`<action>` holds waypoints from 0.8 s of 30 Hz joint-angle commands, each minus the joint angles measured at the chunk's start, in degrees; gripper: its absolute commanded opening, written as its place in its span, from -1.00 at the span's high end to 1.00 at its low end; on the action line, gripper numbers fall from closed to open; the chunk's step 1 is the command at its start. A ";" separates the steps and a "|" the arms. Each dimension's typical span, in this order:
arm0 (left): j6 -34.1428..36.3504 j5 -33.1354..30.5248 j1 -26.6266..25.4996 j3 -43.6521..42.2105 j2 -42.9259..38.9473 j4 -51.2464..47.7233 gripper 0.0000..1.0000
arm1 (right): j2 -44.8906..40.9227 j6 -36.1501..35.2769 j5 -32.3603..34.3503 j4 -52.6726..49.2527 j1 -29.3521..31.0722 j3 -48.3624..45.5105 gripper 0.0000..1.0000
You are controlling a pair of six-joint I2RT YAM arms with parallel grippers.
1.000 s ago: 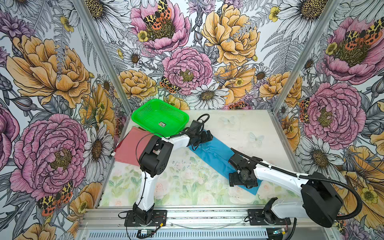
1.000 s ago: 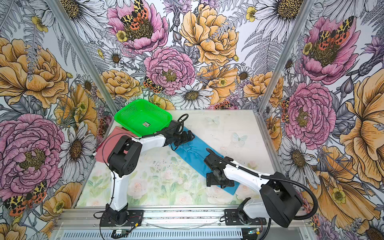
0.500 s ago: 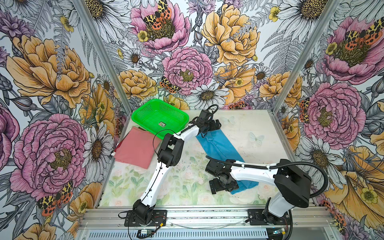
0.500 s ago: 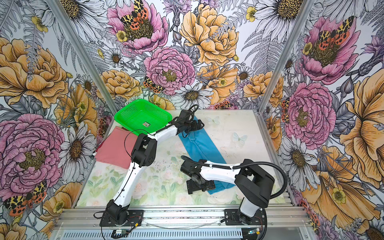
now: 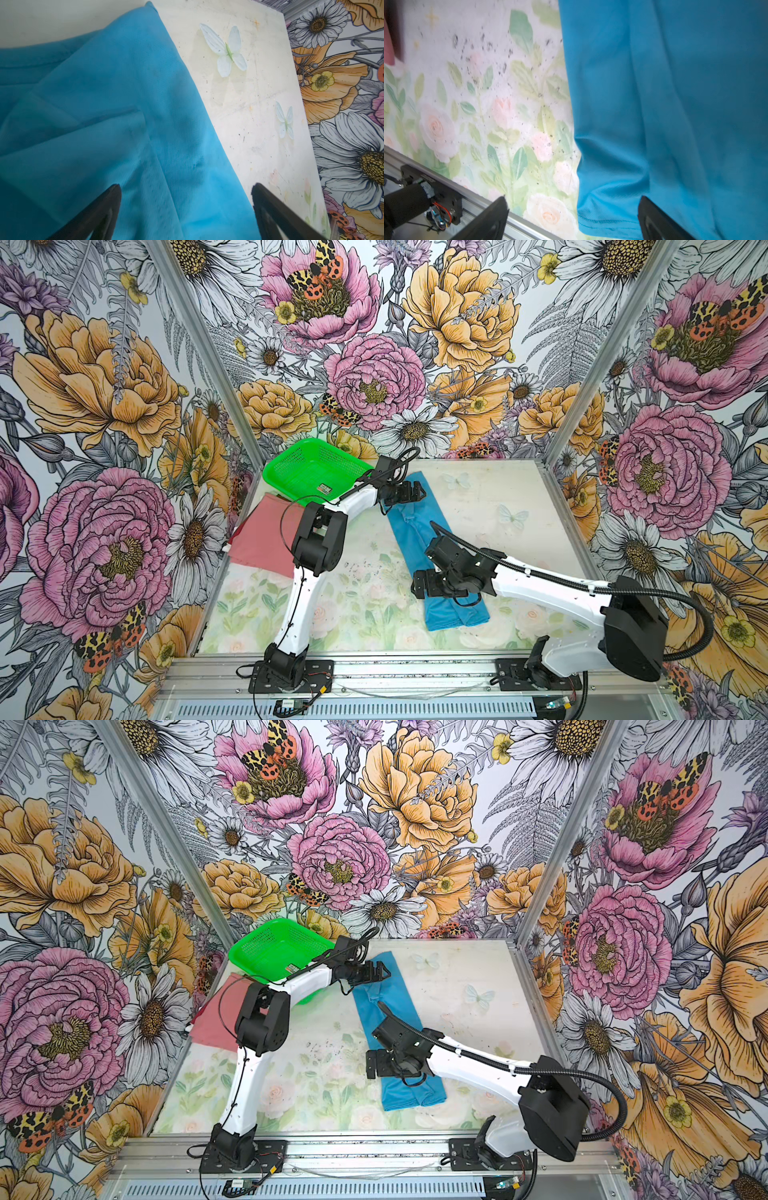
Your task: Fold and stack the t-shirts
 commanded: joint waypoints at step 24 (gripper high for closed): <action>-4.97 5.71 -5.76 28.63 24.42 -1.67 -0.97 | 13.66 4.52 -0.80 4.37 8.74 -5.33 -0.98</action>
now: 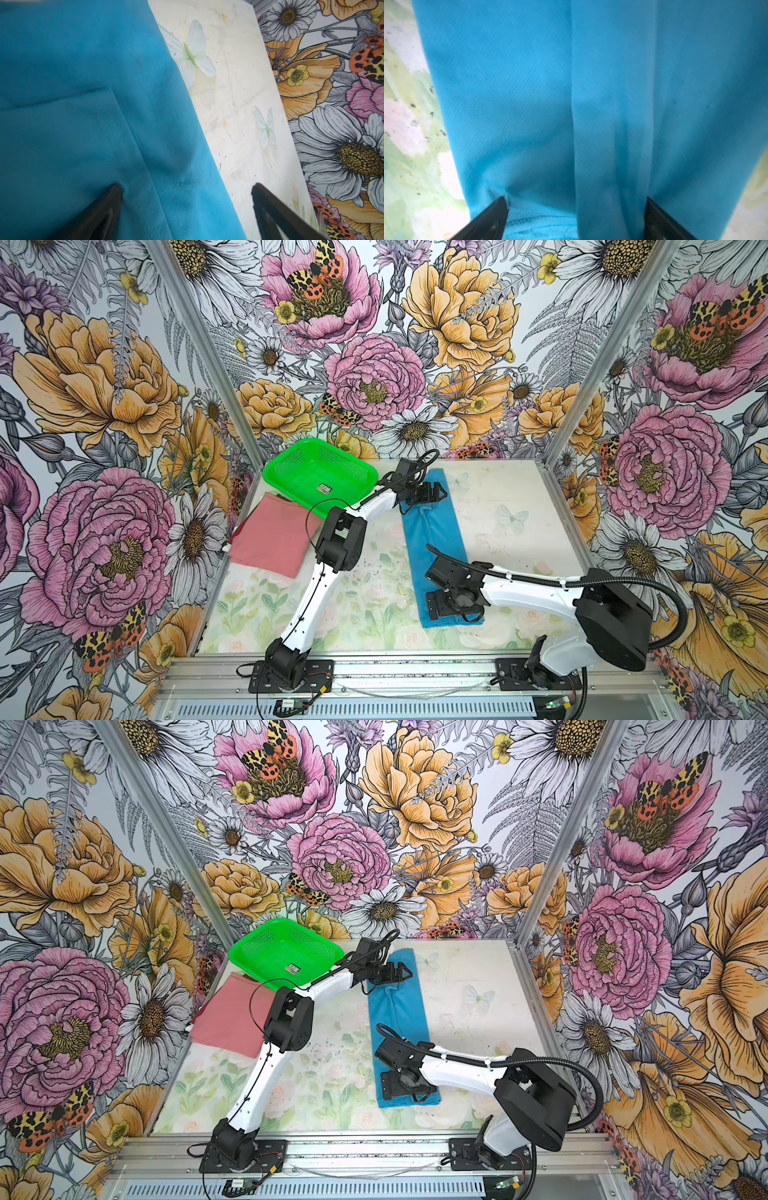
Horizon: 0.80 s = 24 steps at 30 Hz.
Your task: Fold and stack the t-shirts
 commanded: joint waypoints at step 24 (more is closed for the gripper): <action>-3.38 8.49 6.50 -30.08 -33.23 8.62 -0.98 | -5.36 2.74 -3.73 7.90 -3.55 1.32 -0.99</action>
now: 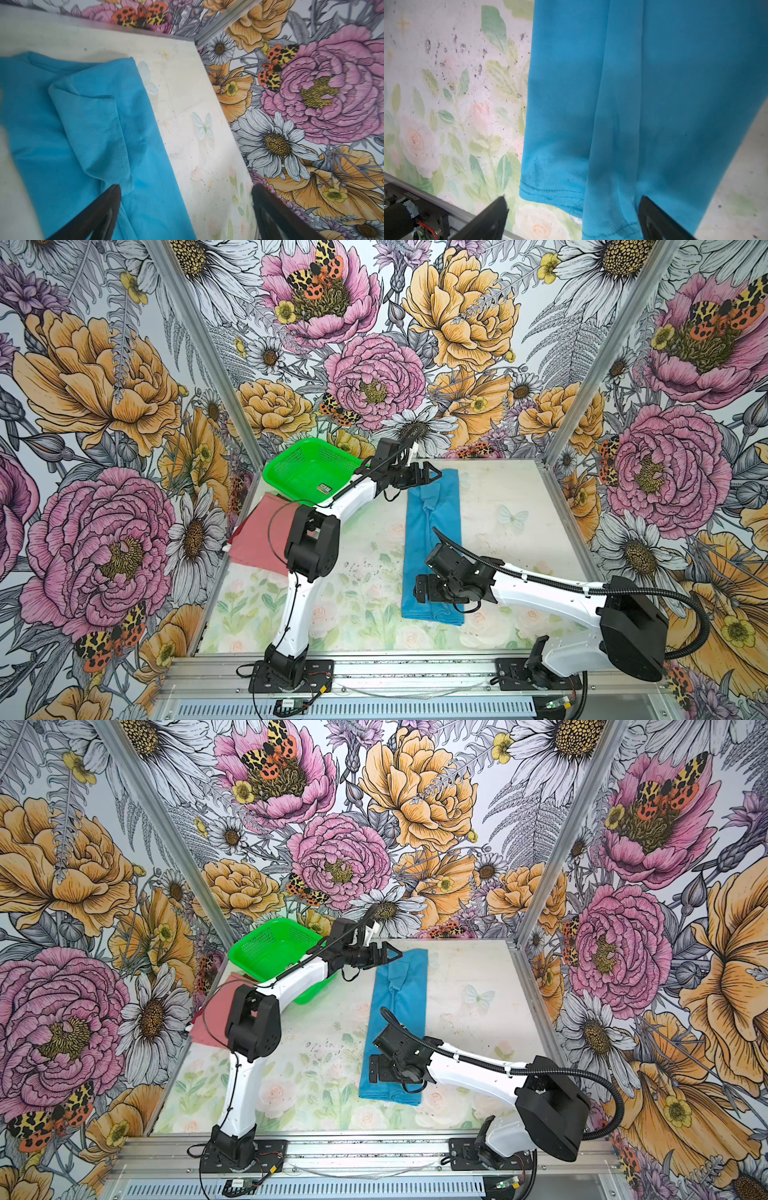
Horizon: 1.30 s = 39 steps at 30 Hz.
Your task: Fold and stack the t-shirts
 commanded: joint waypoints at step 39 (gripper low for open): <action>-4.74 -12.37 -7.77 -62.34 -41.99 1.00 -0.97 | -23.32 -2.61 5.28 -8.37 -14.12 -11.24 -0.83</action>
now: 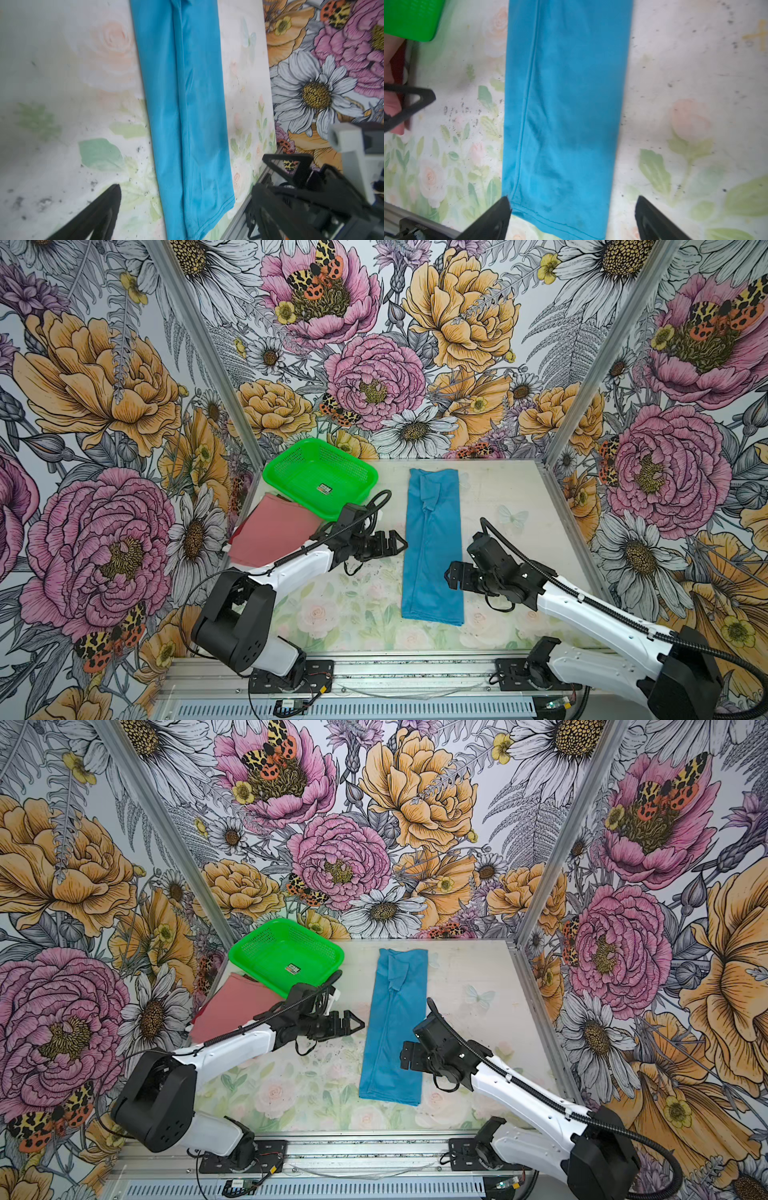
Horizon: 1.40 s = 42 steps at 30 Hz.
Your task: Fold and stack the t-shirts
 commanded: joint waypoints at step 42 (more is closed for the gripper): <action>-3.96 -6.19 -18.62 -9.89 6.16 -8.42 0.82 | 5.47 7.31 -4.19 3.76 12.21 -10.92 0.74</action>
